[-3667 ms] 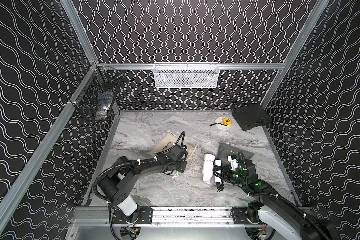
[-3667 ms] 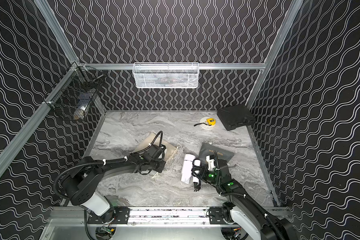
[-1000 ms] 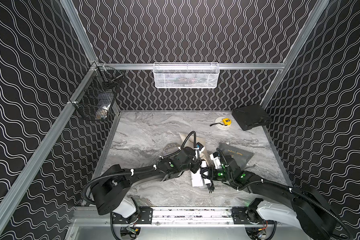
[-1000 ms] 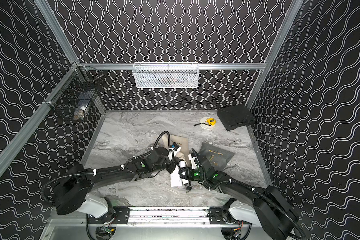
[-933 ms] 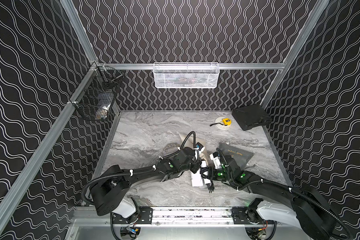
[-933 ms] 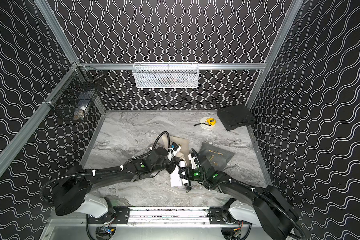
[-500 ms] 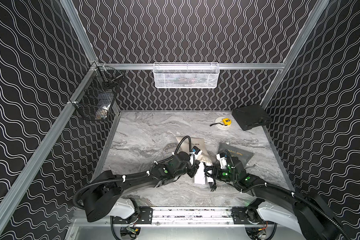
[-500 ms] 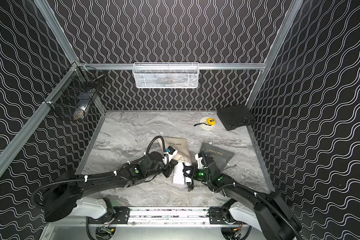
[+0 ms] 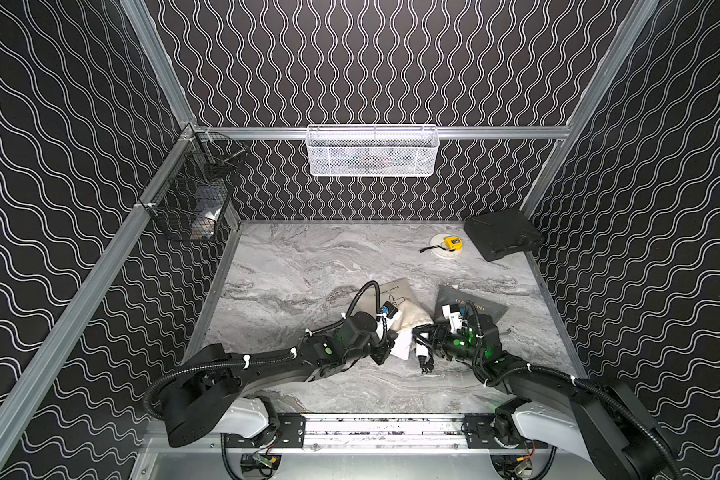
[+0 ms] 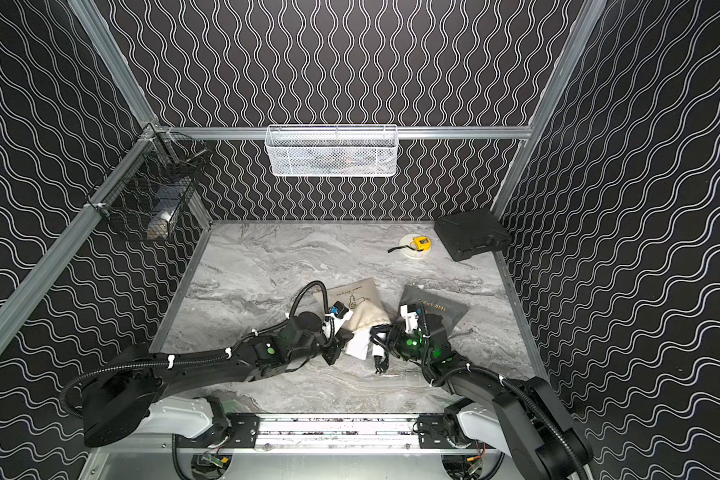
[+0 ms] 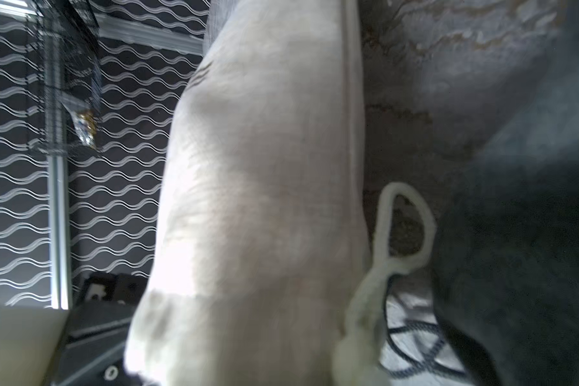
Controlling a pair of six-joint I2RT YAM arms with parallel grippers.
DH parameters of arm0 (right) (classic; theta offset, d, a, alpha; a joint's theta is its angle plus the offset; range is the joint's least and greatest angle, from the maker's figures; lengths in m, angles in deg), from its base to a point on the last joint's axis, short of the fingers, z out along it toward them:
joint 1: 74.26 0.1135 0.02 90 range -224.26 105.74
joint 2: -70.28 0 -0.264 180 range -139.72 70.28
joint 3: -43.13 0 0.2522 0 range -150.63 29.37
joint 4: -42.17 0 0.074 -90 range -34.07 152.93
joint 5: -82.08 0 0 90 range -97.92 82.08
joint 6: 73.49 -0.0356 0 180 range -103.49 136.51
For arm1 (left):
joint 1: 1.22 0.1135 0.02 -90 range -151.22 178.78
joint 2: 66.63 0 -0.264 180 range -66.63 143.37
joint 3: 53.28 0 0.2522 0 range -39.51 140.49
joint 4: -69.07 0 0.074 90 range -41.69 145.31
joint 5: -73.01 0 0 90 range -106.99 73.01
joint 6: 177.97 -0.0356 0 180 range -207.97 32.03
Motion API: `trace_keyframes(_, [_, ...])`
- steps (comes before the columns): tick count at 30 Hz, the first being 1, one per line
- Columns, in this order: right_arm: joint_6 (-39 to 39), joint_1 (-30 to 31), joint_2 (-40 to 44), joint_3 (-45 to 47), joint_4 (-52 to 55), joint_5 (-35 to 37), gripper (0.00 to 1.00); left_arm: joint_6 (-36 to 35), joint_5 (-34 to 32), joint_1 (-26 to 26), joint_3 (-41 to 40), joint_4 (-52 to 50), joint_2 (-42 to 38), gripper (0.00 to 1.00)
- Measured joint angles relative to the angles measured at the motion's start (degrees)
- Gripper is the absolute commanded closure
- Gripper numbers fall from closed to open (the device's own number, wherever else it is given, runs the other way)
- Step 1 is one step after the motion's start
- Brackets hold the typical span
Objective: Pack away hair dryers
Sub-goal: Place the hair dryer in the drawstring bag.
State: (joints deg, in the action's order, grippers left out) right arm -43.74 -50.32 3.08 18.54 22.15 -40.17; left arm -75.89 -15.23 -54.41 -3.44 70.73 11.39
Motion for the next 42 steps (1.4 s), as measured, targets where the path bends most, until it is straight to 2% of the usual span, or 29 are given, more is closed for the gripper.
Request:
trace_keyframes(13, [-7.3,-1.9,-4.9,0.3,-8.7,-0.7,0.98,0.0,0.6,-2.0,0.0,0.0,1.1,1.0])
trace_keyframes(25, [-6.3,-1.9,-2.8,-1.7,-6.5,3.5,0.99,3.9,4.8,-2.4,1.7,2.6,2.8,1.0])
trace_keyframes(31, [-7.2,-1.9,-7.0,-1.4,-8.3,4.7,0.99,7.0,6.9,-2.9,2.5,4.3,4.2,1.0])
trace_keyframes(42, [-8.7,-1.5,-19.0,1.7,-26.7,-2.4,1.0,7.0,7.5,-3.3,8.2,0.7,4.9,1.0])
